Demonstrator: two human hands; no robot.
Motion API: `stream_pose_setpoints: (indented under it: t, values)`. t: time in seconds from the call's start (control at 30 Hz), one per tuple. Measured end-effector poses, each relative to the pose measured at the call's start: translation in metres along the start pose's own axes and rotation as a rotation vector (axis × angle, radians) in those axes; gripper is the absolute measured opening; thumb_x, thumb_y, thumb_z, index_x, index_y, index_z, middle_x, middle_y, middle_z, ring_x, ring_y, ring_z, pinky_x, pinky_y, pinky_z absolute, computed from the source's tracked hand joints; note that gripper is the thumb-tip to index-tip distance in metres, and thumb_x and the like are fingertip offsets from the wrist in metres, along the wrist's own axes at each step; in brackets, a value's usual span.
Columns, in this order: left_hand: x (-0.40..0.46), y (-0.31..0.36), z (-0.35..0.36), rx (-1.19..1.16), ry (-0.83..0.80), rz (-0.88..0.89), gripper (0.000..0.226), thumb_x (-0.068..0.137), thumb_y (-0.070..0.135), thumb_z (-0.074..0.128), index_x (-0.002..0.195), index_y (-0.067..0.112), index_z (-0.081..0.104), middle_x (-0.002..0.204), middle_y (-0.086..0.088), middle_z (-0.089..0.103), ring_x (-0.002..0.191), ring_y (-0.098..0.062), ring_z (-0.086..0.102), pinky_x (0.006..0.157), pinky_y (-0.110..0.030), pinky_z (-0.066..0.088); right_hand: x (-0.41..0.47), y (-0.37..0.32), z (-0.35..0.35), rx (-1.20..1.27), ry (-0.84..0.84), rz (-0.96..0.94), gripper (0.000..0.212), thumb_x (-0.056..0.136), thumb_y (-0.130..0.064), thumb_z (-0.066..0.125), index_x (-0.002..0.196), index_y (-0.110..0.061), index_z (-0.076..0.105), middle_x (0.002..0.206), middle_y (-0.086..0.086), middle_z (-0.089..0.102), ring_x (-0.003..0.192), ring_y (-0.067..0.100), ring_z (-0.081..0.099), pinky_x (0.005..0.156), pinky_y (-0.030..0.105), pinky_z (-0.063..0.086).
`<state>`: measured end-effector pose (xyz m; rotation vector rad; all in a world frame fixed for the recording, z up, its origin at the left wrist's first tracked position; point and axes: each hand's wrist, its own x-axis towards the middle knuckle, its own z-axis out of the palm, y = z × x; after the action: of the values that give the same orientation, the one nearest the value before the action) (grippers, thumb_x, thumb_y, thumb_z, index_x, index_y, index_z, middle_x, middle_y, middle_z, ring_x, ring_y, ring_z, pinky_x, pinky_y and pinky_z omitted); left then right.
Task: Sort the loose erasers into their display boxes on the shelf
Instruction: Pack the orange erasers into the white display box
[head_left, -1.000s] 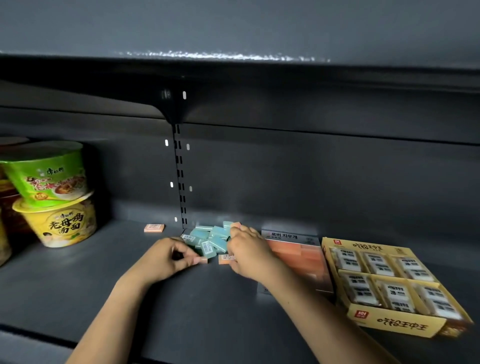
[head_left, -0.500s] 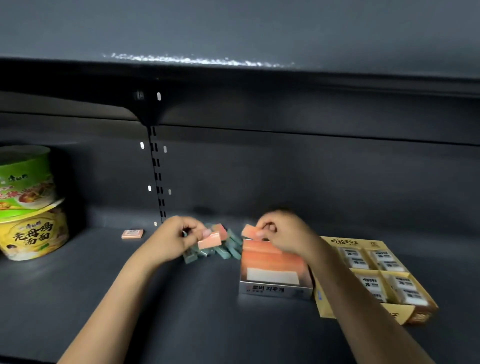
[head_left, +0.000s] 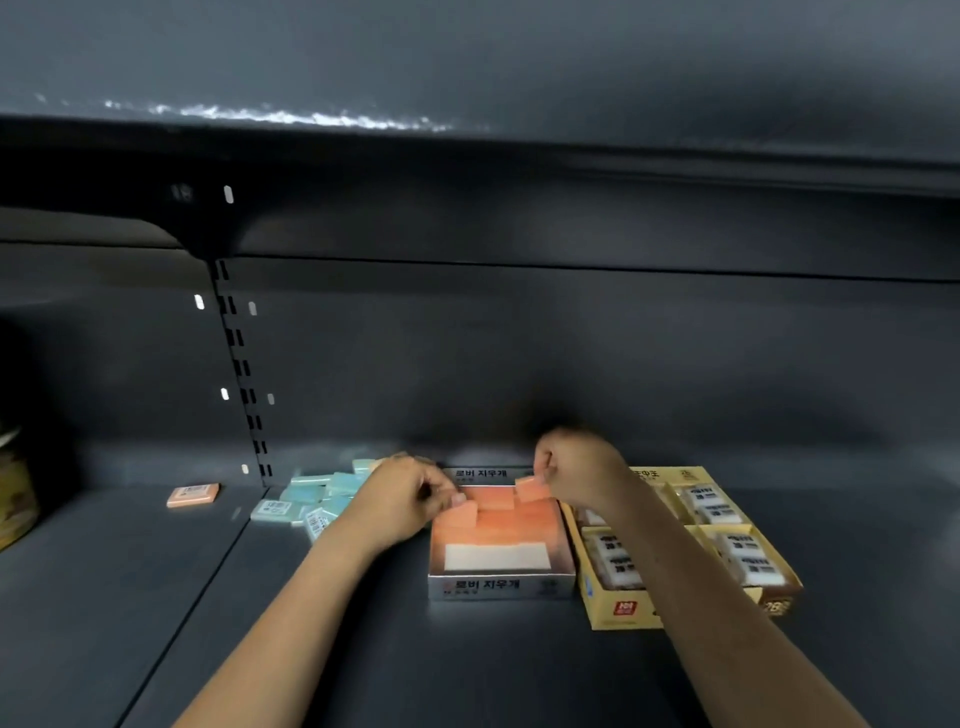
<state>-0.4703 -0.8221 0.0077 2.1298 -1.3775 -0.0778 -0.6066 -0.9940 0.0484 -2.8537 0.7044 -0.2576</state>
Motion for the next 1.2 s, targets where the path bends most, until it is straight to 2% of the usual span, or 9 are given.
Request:
stream_pose_setpoints:
  t: [0.13, 0.23, 0.4, 0.57, 0.7, 0.87, 1.0, 1.1, 1.2]
  values:
    - [0.0, -0.005, 0.003, -0.006, 0.043, 0.024, 0.018, 0.074, 0.042, 0.066, 0.078, 0.027, 0.075, 0.076, 0.04, 0.056, 0.073, 0.012, 0.05, 0.077, -0.019, 0.036, 0.004, 0.001, 0.002, 0.036, -0.016, 0.012, 0.016, 0.083, -0.006, 0.054, 0.081, -0.017, 0.067, 0.092, 0.001, 0.069, 0.088, 0.016, 0.062, 0.075, 0.023, 0.045]
    - [0.0, -0.001, 0.003, 0.004, 0.079, -0.009, 0.001, 0.074, 0.028, 0.074, 0.074, 0.028, 0.074, 0.064, 0.027, 0.059, 0.07, 0.007, 0.053, 0.075, -0.016, 0.037, 0.006, 0.0, 0.003, 0.057, -0.041, 0.009, 0.017, 0.082, -0.008, 0.057, 0.073, -0.021, 0.062, 0.089, 0.001, 0.069, 0.087, 0.015, 0.063, 0.079, 0.025, 0.049]
    - [-0.001, 0.002, 0.004, 0.051, 0.081, -0.008, 0.031, 0.07, 0.02, 0.075, 0.055, 0.04, 0.058, 0.061, 0.02, 0.056, 0.068, -0.002, 0.057, 0.07, -0.012, 0.036, 0.006, -0.005, 0.005, -0.065, -0.013, 0.002, 0.017, 0.083, -0.008, 0.055, 0.078, -0.023, 0.062, 0.095, -0.001, 0.066, 0.09, 0.019, 0.062, 0.078, 0.025, 0.047]
    - [-0.005, 0.004, 0.002, 0.082, 0.085, 0.022, 0.004, 0.07, 0.024, 0.076, 0.07, 0.025, 0.073, 0.061, 0.024, 0.053, 0.069, 0.002, 0.054, 0.076, -0.017, 0.037, 0.006, -0.008, 0.007, -0.108, 0.016, -0.043, 0.017, 0.083, -0.007, 0.056, 0.088, -0.019, 0.067, 0.101, -0.001, 0.067, 0.092, 0.02, 0.062, 0.08, 0.026, 0.048]
    - [-0.008, 0.003, 0.001, 0.089, 0.09, 0.031, 0.02, 0.063, 0.035, 0.082, 0.079, 0.027, 0.074, 0.066, 0.032, 0.047, 0.07, 0.016, 0.043, 0.076, -0.006, 0.029, 0.001, -0.009, 0.004, -0.083, 0.004, -0.101, 0.013, 0.084, -0.016, 0.061, 0.093, -0.021, 0.069, 0.097, -0.005, 0.069, 0.089, 0.014, 0.063, 0.077, 0.022, 0.045]
    - [-0.008, 0.007, 0.0, 0.127, 0.099, 0.01, 0.022, 0.063, 0.032, 0.082, 0.083, 0.025, 0.075, 0.066, 0.03, 0.046, 0.075, 0.002, 0.045, 0.073, -0.004, 0.029, -0.003, -0.009, 0.008, -0.101, -0.026, -0.087, 0.014, 0.083, -0.014, 0.063, 0.092, -0.022, 0.071, 0.098, -0.005, 0.066, 0.088, 0.014, 0.061, 0.078, 0.026, 0.048]
    - [-0.01, 0.007, 0.001, 0.114, 0.097, -0.013, 0.02, 0.064, 0.032, 0.081, 0.081, 0.027, 0.074, 0.066, 0.029, 0.047, 0.08, -0.002, 0.05, 0.078, -0.013, 0.033, 0.001, -0.012, 0.01, -0.146, -0.079, -0.061, 0.014, 0.084, -0.014, 0.063, 0.094, -0.02, 0.07, 0.102, -0.001, 0.065, 0.091, 0.018, 0.061, 0.079, 0.027, 0.048]
    - [-0.011, 0.008, 0.0, 0.101, 0.101, -0.019, 0.018, 0.064, 0.031, 0.081, 0.079, 0.025, 0.074, 0.069, 0.024, 0.053, 0.08, -0.006, 0.056, 0.074, -0.007, 0.031, 0.004, -0.014, 0.011, -0.189, -0.042, -0.085, 0.012, 0.084, -0.013, 0.061, 0.091, -0.02, 0.068, 0.105, 0.0, 0.065, 0.095, 0.021, 0.062, 0.081, 0.029, 0.048]
    - [-0.012, 0.009, -0.001, 0.09, 0.105, -0.02, 0.017, 0.064, 0.029, 0.081, 0.079, 0.024, 0.074, 0.066, 0.025, 0.051, 0.08, -0.006, 0.058, 0.074, -0.003, 0.029, 0.004, -0.016, 0.011, -0.224, -0.025, -0.116, 0.01, 0.085, -0.013, 0.06, 0.088, -0.019, 0.066, 0.104, 0.001, 0.064, 0.095, 0.021, 0.061, 0.077, 0.027, 0.042]
